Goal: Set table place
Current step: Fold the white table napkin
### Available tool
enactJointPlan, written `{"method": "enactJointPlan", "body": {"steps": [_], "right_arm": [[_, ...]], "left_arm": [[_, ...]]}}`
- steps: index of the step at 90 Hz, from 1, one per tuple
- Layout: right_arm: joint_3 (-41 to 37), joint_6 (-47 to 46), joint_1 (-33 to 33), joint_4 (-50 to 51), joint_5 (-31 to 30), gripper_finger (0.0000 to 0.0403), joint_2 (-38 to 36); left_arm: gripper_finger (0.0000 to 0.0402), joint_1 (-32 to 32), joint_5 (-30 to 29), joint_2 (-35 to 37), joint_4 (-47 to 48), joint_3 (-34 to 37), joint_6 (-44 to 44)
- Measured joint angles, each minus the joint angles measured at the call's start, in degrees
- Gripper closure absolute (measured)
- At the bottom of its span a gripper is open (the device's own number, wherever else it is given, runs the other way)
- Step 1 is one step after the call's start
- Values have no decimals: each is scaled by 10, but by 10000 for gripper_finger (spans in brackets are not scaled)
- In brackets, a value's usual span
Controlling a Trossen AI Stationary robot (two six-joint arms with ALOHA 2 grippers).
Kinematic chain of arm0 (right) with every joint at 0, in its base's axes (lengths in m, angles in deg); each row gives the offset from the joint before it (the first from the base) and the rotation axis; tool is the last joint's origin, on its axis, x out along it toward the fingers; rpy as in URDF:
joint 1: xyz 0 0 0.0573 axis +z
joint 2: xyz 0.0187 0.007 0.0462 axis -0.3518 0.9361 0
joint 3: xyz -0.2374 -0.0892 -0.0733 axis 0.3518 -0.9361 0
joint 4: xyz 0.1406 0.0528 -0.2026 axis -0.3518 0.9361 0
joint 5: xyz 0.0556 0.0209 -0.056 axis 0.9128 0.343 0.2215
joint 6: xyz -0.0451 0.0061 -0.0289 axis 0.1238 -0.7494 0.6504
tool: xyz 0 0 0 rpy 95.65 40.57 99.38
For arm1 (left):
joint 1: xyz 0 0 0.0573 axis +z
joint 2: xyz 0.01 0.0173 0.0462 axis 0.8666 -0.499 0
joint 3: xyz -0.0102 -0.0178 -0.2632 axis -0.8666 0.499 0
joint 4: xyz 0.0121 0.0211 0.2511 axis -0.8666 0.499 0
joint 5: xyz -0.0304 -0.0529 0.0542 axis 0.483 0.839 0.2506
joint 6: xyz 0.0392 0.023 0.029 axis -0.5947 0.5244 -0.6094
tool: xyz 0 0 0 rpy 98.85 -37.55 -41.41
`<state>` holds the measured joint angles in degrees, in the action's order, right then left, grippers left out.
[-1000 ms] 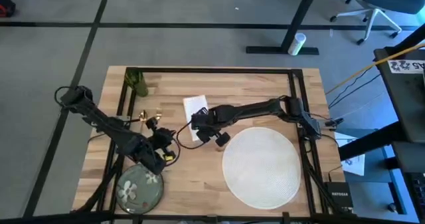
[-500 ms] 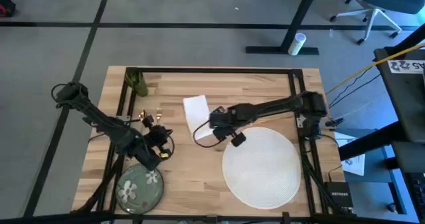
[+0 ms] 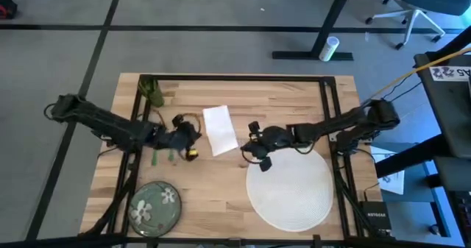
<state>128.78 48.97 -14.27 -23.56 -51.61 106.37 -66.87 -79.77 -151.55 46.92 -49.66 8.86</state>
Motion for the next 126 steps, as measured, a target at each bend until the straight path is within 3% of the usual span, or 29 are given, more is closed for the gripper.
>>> {"method": "enactJointPlan", "body": {"steps": [19, 40, 80, 126], "right_arm": [[8, -6, -3, -51, -47, 402, 63], [16, -8, -26, -124, -56, 402, 135], [30, -36, -56, -126, -45, 402, 197], [30, -88, -35, -98, -51, 402, 219]], "left_arm": [[402, 126, 118, -34, -120, 26, -88], [402, 202, 213, -115, -179, 26, -133], [402, 250, 258, -266, -302, 26, -158], [402, 337, 286, -283, -334, 26, -211]]}}
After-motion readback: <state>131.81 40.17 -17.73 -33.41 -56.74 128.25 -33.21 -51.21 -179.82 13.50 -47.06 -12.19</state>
